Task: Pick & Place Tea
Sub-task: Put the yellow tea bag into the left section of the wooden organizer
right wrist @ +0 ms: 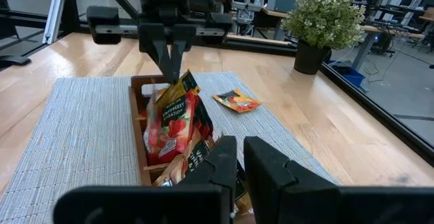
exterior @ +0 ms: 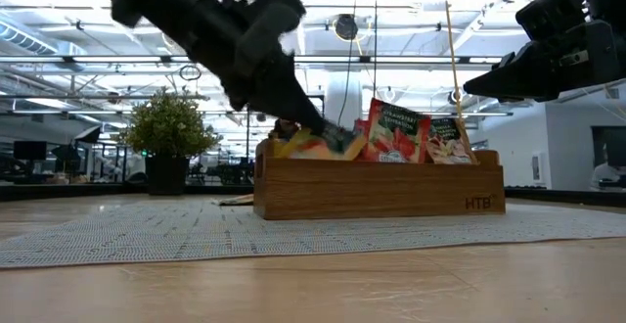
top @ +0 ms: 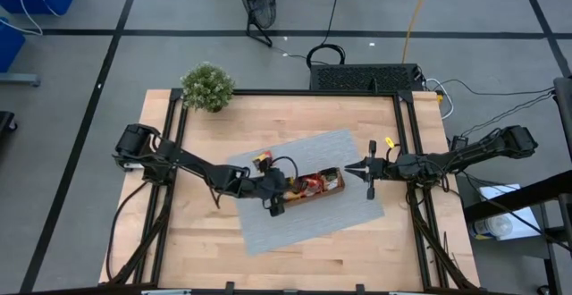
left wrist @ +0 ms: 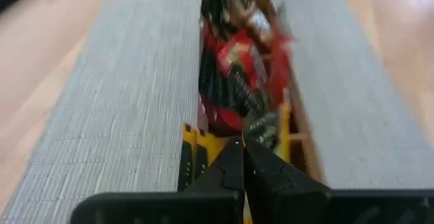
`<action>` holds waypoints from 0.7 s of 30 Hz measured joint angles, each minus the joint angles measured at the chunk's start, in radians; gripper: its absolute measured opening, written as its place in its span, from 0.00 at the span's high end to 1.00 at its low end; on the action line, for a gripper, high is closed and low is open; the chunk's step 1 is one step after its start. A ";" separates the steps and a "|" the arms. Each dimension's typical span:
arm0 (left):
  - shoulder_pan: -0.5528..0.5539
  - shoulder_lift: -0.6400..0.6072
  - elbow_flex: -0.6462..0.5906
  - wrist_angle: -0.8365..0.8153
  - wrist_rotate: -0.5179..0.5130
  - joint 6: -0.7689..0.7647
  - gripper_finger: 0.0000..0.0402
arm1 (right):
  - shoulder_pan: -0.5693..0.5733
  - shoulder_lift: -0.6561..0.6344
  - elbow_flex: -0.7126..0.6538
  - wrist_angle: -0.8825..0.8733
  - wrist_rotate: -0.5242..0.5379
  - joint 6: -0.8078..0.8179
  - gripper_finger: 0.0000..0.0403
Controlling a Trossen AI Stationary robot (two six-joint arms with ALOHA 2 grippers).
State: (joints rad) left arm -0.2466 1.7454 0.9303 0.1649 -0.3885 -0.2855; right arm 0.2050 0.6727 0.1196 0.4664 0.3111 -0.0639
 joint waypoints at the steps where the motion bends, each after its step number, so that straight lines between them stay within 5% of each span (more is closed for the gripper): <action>1: -0.009 -0.008 0.000 0.001 -0.017 -0.010 0.99 | 0.000 0.000 0.000 -0.001 0.000 0.000 0.96; 9: -0.131 -0.013 0.000 -0.013 -0.229 -0.136 0.99 | 0.000 0.000 0.000 -0.008 0.000 0.000 0.96; 15: -0.212 -0.012 -0.024 0.007 -0.540 -0.237 0.99 | 0.000 0.000 0.000 -0.008 0.000 0.000 0.96; 21: -0.214 0.003 -0.064 0.093 -0.602 -0.247 1.00 | 0.000 0.000 0.000 0.005 0.000 0.000 0.96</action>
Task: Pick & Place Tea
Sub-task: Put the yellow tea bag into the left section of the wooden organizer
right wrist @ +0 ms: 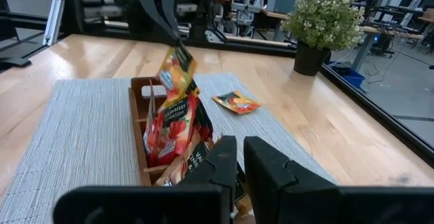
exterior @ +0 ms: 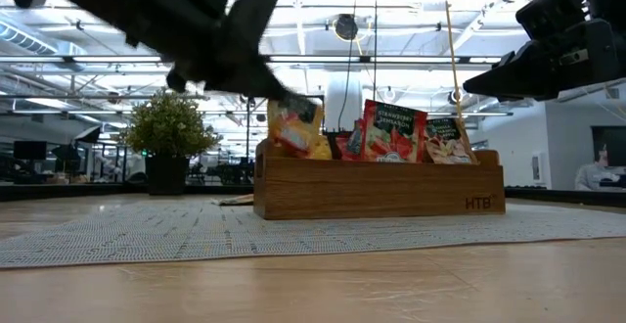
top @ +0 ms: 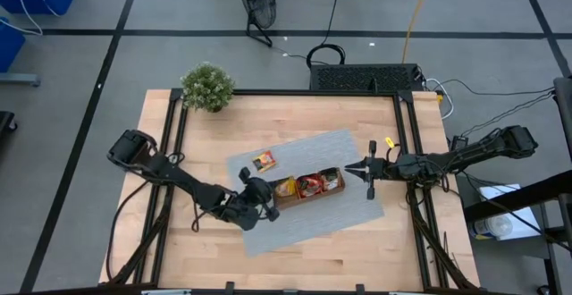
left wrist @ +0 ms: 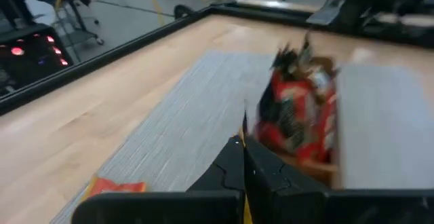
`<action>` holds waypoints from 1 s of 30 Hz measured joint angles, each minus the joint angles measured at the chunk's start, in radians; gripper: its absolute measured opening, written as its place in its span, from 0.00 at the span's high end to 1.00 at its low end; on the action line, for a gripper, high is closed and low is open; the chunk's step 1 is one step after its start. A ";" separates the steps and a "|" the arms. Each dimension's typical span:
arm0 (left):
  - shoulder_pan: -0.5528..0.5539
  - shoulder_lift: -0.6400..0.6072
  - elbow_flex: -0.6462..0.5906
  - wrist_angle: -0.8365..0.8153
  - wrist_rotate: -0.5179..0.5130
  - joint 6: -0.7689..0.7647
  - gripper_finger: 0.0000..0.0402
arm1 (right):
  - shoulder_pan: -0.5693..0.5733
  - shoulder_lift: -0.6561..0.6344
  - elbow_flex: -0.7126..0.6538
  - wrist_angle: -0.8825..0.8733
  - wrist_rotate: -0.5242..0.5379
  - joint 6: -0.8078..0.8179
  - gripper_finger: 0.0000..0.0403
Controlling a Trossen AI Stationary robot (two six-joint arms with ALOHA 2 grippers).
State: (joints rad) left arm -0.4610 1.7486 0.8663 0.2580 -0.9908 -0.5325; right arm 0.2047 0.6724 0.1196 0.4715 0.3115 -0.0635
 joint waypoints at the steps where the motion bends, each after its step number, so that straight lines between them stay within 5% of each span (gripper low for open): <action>1: 0.002 0.008 -0.011 0.013 -0.008 0.005 1.00 | 0.000 0.000 0.000 0.002 0.000 0.000 0.96; 11: 0.010 0.145 -0.049 0.233 -0.013 0.091 1.00 | 0.000 0.000 0.000 0.009 -0.001 0.003 0.96; 19: 0.010 0.155 -0.049 0.245 -0.004 0.135 0.93 | 0.000 0.000 0.000 0.007 -0.002 0.003 0.96; 25: 0.010 0.148 -0.049 0.244 -0.100 0.195 0.80 | 0.000 0.000 0.000 0.006 -0.002 0.003 0.96; 30: 0.029 0.148 -0.049 0.240 -0.070 0.124 0.64 | 0.000 0.000 0.000 0.002 -0.002 0.003 0.96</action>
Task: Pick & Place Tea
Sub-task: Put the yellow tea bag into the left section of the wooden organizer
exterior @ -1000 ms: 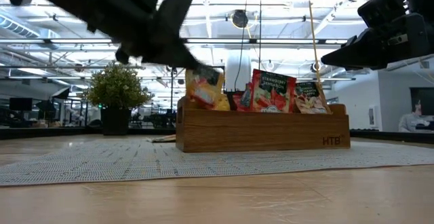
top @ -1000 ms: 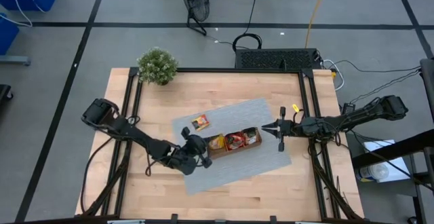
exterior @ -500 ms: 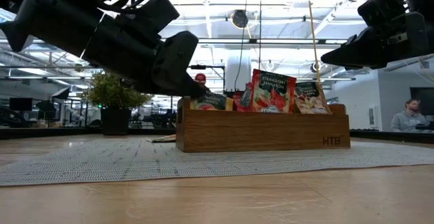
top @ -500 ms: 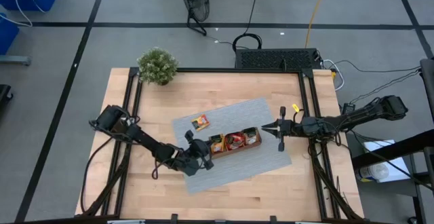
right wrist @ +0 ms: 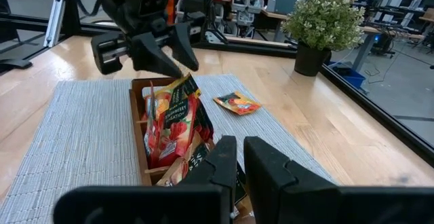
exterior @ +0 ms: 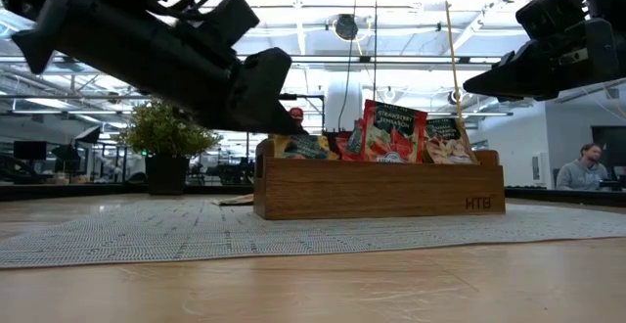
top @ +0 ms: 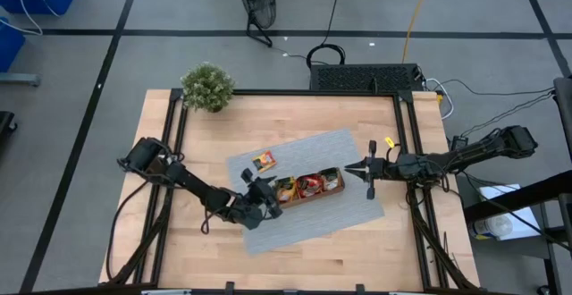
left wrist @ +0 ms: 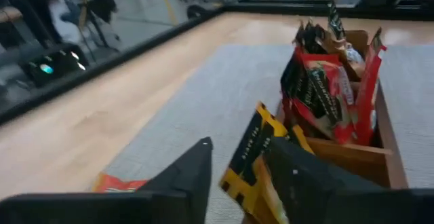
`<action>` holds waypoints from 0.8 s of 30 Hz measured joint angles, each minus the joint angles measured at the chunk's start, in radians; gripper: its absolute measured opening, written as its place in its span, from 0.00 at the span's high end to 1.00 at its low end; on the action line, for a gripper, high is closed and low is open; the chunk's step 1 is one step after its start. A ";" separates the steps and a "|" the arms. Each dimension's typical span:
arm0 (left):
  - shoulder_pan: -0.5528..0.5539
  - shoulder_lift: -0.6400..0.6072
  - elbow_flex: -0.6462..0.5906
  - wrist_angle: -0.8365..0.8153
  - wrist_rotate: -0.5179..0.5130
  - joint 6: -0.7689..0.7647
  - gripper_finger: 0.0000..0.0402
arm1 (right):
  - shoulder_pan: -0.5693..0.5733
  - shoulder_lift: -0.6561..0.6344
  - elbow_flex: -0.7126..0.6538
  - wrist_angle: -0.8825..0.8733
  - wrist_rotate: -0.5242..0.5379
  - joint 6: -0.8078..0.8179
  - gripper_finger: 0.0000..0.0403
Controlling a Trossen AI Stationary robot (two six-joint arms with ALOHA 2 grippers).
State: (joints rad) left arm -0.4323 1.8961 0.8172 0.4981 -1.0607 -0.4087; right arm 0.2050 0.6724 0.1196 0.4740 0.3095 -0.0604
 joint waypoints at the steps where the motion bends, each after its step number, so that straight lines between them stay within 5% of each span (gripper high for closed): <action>1: 0.006 0.000 0.000 0.001 0.024 -0.010 0.60 | 0.000 0.000 0.000 0.000 0.000 0.000 0.96; 5: 0.010 -0.011 0.000 -0.009 0.083 0.057 0.50 | 0.000 0.000 0.000 0.000 0.000 0.000 0.96; 12: -0.018 -0.188 0.004 -0.217 -0.087 0.044 0.46 | 0.000 0.000 0.000 -0.012 -0.001 0.015 0.96; 18: 0.124 -0.421 0.004 -0.775 0.265 -0.427 0.45 | 0.000 0.000 0.000 -0.014 0.000 0.013 0.96; 24: 0.314 -0.412 0.003 -0.808 0.558 -0.333 0.45 | 0.000 0.000 0.000 -0.010 0.001 -0.003 0.96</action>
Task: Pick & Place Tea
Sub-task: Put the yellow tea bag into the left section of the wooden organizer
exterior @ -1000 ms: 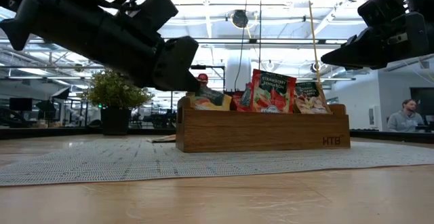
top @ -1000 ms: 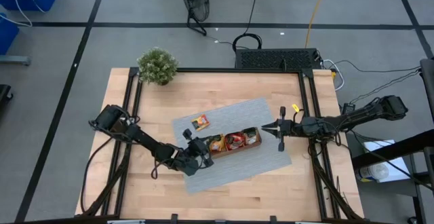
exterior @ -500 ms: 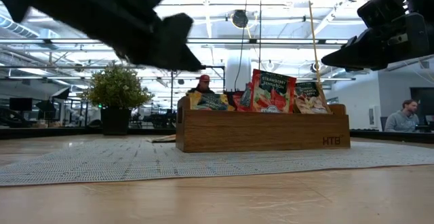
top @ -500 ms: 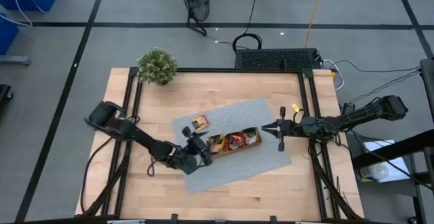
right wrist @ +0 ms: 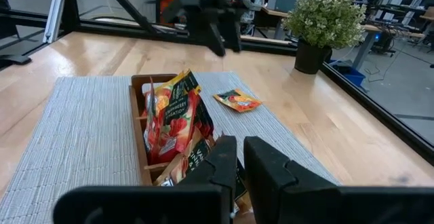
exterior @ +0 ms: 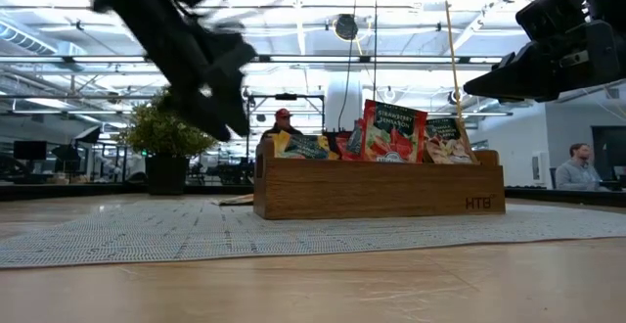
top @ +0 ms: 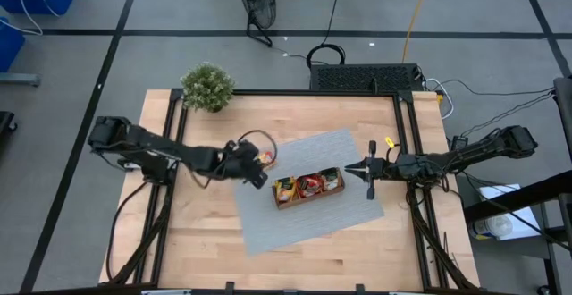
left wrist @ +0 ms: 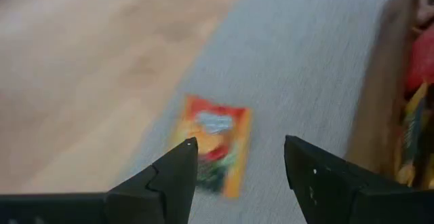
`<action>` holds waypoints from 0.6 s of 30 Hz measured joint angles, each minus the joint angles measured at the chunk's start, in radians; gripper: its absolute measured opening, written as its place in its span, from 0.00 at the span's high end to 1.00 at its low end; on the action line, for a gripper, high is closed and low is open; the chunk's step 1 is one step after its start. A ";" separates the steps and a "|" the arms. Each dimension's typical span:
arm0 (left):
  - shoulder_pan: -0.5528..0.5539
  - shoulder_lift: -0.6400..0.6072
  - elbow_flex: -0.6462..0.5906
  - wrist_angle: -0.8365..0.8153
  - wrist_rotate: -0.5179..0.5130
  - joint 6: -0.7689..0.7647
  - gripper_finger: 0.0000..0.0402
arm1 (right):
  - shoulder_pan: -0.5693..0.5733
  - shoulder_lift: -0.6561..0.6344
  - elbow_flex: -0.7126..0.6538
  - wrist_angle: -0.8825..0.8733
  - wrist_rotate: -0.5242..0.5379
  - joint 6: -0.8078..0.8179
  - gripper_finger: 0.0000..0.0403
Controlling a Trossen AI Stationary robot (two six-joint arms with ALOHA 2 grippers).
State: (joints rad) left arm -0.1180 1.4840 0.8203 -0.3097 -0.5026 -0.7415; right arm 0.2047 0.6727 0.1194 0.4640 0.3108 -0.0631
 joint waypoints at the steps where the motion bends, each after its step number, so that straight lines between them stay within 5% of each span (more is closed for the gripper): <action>1: 0.029 0.016 0.001 0.041 0.059 0.028 0.45 | 0.000 0.000 0.000 0.001 0.001 -0.001 0.96; 6: 0.143 0.074 0.008 0.141 0.224 0.133 0.41 | 0.000 0.000 0.000 0.003 0.003 -0.008 0.96; 18: 0.219 0.243 0.009 0.124 0.364 0.189 0.36 | 0.000 0.004 0.000 -0.005 0.006 -0.017 0.96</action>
State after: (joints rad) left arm 0.1005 1.7271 0.8293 -0.1858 -0.1384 -0.5522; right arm 0.2043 0.6769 0.1192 0.4594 0.3172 -0.0799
